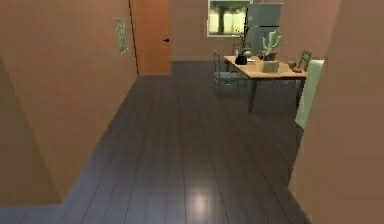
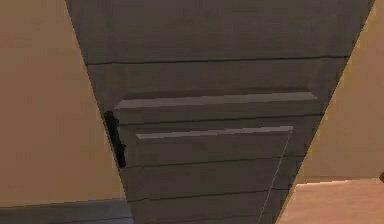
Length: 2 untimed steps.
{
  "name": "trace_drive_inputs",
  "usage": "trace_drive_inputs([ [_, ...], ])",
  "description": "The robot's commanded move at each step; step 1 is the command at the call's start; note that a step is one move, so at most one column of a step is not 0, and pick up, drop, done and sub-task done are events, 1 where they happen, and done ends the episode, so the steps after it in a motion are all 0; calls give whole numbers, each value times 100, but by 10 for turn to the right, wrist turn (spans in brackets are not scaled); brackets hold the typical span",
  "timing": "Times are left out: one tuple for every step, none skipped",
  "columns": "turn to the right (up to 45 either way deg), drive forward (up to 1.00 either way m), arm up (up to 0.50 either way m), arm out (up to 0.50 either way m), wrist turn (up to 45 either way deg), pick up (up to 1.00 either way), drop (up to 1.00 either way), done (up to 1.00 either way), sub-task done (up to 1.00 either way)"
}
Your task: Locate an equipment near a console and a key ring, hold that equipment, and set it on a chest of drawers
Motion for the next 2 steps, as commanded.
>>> trace_drive_inputs([
  [0,50,0,0,0,0,0,0,0],
  [0,100,0,0,0,0,0,0,0],
])
